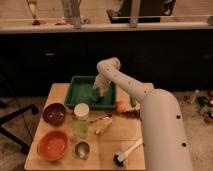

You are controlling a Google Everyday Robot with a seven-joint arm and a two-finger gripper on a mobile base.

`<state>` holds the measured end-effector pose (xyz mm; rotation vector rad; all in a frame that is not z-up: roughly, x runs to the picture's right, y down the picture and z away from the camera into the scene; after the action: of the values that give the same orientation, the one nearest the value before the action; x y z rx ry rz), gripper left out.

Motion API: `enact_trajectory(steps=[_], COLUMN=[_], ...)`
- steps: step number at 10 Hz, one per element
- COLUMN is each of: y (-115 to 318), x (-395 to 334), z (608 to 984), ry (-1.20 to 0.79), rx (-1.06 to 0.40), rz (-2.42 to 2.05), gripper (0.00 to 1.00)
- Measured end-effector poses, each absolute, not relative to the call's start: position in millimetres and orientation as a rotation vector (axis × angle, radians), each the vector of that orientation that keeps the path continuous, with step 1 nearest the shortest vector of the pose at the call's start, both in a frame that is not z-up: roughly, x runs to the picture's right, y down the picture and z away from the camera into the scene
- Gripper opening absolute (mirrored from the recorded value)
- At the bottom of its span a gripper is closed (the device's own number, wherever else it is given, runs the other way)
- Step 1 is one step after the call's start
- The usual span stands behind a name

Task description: Wipe tray with sponge

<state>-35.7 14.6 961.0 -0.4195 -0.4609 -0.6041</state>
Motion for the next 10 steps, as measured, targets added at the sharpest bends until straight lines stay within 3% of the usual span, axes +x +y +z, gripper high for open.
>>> enact_trajectory(steps=[10], y=[20.0], x=[-10.9], z=[980.6], ry=[-0.416], rx=[-0.469], rz=[-0.57], gripper=[0.0])
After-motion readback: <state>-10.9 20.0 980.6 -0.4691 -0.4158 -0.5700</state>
